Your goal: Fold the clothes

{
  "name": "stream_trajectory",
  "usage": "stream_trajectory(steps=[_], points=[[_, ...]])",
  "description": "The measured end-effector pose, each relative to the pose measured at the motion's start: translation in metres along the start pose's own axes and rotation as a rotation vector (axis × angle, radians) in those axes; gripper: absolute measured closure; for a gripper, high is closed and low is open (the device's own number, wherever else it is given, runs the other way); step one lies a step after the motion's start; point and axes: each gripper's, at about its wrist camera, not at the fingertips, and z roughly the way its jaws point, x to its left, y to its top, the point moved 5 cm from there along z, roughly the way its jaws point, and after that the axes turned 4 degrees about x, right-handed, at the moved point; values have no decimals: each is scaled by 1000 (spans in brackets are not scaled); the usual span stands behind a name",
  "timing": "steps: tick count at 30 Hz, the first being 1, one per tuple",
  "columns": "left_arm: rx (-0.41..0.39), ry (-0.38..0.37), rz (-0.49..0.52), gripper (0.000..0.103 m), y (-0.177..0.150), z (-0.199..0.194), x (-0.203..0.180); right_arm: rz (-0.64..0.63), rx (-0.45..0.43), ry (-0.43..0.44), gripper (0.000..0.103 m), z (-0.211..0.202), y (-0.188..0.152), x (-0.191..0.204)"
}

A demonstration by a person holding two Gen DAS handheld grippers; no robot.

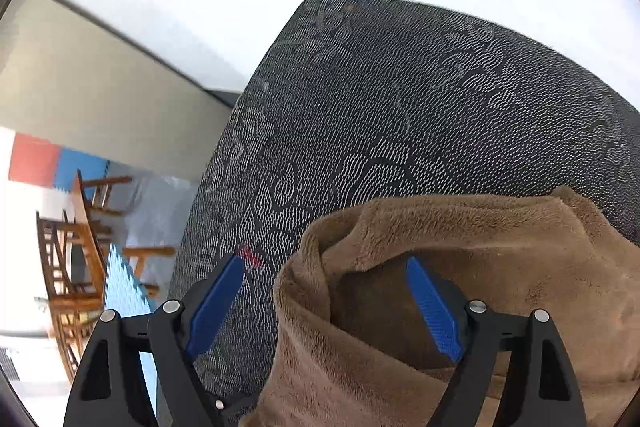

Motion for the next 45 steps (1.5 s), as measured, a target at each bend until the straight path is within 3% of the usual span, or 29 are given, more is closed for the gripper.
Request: stream_trajectory(steps=[1, 3, 5, 10, 18, 22, 25, 28, 34, 38, 39, 45], points=[[0, 1, 1, 1, 0, 0, 0, -6, 8, -11, 28, 4, 3, 3], [-3, -1, 4, 1, 0, -2, -1, -18, 23, -34, 59, 11, 9, 7], [-15, -5, 15, 1, 0, -5, -4, -33, 40, -66, 78, 21, 12, 8], [-100, 42, 54, 1, 8, -19, -12, -52, 94, -67, 78, 43, 15, 19], [-178, 44, 16, 1, 17, -34, -3, -75, 111, -57, 78, 53, 21, 28], [-123, 73, 12, 1, 19, -18, 2, -120, 141, -86, 78, 61, 13, 44], [-34, 38, -4, 1, 15, 0, 6, -168, 139, -127, 82, 80, 14, 65], [-13, -38, -65, 1, 11, 2, 15, -193, 73, -164, 94, 81, 14, 81], [5, 2, 7, 1, 7, 2, 5, -166, -103, -180, 101, 55, 42, 93], [3, 1, 12, 1, 4, 0, 5, -197, -28, -99, 101, 59, 39, 96], [2, 1, 11, 1, 3, -1, 1, -205, -15, -85, 101, 49, 42, 79], [3, 1, 12, 1, 3, 1, 0, -143, 95, -106, 101, 65, 30, 52]])
